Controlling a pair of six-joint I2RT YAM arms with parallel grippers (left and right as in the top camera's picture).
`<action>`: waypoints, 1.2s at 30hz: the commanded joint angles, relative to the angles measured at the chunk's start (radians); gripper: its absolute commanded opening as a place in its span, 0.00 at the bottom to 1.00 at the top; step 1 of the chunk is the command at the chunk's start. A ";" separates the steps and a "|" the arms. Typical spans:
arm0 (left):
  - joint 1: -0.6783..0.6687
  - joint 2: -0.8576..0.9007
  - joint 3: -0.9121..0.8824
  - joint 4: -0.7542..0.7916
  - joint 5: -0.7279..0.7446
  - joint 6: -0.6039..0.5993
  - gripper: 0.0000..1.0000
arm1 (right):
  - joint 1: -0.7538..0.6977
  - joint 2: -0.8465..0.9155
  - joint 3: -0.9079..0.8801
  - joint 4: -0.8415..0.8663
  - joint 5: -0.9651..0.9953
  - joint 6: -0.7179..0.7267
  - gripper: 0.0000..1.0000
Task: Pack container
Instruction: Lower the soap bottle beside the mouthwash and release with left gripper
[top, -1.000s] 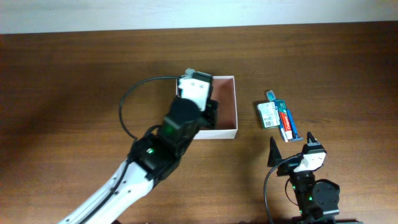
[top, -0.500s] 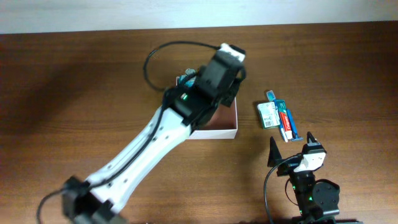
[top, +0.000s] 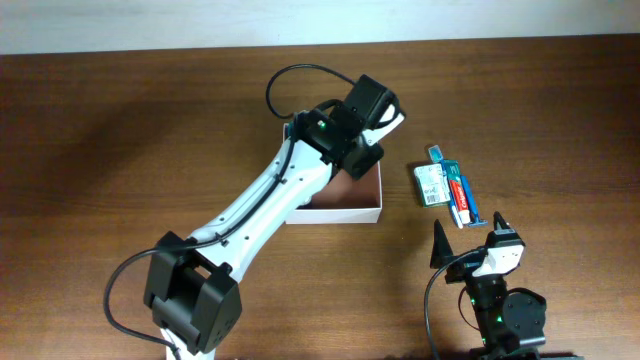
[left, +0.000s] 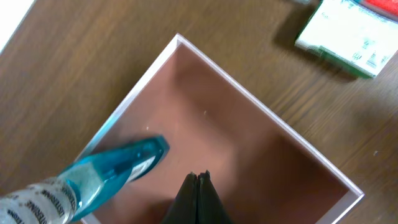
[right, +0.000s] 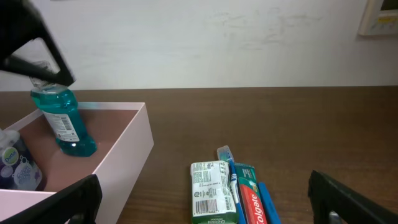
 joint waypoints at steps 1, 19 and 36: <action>0.019 0.009 0.024 -0.038 0.018 0.092 0.00 | -0.009 -0.003 -0.005 -0.005 -0.009 0.008 0.99; 0.049 0.111 0.020 -0.072 -0.050 0.440 0.00 | -0.009 -0.003 -0.005 -0.005 -0.009 0.008 0.99; 0.049 0.161 0.020 -0.056 -0.140 0.556 0.00 | -0.009 -0.003 -0.005 -0.005 -0.009 0.008 0.99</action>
